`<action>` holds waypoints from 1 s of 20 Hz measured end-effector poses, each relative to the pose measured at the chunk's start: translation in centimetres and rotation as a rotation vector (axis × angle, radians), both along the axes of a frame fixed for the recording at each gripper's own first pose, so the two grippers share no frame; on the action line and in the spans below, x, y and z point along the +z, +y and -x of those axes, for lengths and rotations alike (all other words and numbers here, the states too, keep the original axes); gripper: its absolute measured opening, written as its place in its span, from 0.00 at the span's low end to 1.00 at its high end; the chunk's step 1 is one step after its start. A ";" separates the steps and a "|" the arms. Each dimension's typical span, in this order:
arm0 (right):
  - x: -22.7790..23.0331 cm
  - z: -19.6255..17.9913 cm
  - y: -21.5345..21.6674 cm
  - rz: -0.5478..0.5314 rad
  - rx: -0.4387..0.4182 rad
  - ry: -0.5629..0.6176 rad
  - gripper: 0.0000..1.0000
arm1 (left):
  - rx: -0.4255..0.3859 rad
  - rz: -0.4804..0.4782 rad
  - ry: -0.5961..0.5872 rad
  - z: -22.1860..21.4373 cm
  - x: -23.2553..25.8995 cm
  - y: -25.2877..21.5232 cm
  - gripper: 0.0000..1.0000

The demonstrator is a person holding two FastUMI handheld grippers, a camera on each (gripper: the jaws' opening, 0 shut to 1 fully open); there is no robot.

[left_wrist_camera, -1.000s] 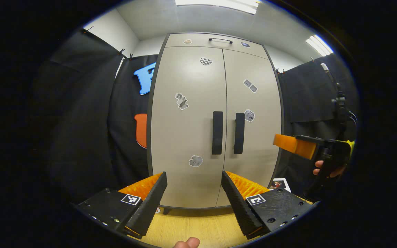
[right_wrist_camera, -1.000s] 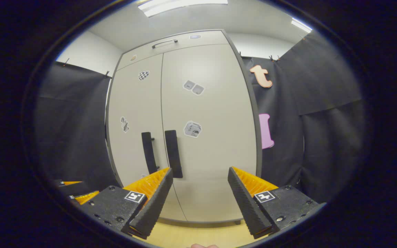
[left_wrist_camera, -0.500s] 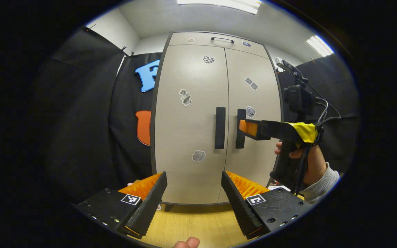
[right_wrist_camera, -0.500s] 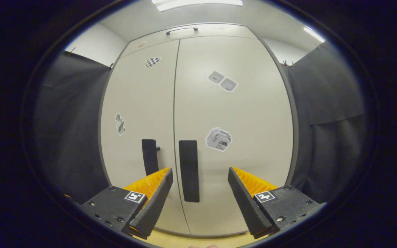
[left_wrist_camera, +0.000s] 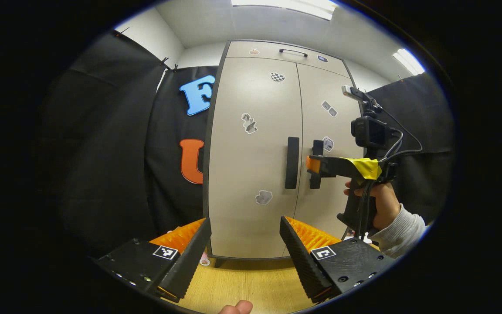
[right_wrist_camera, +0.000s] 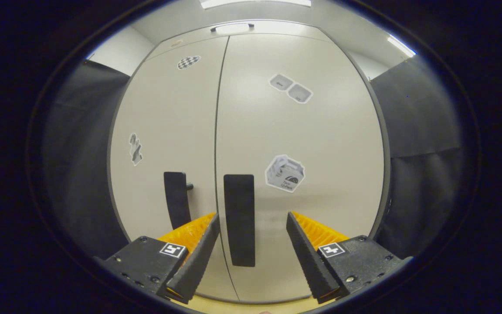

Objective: Open the right door of the double-door shoe cabinet with the right hand, and open the left door with the left hand.

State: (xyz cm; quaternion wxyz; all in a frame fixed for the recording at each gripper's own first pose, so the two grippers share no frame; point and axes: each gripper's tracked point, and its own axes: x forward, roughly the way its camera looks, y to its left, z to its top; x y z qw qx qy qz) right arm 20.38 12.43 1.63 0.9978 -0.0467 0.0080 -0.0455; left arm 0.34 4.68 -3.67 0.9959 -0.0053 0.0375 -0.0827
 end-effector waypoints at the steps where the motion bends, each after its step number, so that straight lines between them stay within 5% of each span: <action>1: 0.0 -0.3 -0.1 0.000 -0.007 -0.001 0.94 | 0.002 0.002 0.000 0.0 0.0 0.2 0.95; 5: -0.4 -1.0 0.0 -0.001 -0.017 0.016 0.82 | 0.008 0.007 -0.003 -0.2 0.1 1.1 0.95; 14: -0.5 -1.4 1.1 -0.002 0.004 0.001 0.23 | 0.015 0.005 -0.014 -0.5 0.4 1.9 0.95; 20: -0.5 -1.4 1.1 0.011 0.015 0.013 0.12 | -0.001 0.002 -0.015 -0.4 0.4 1.6 0.95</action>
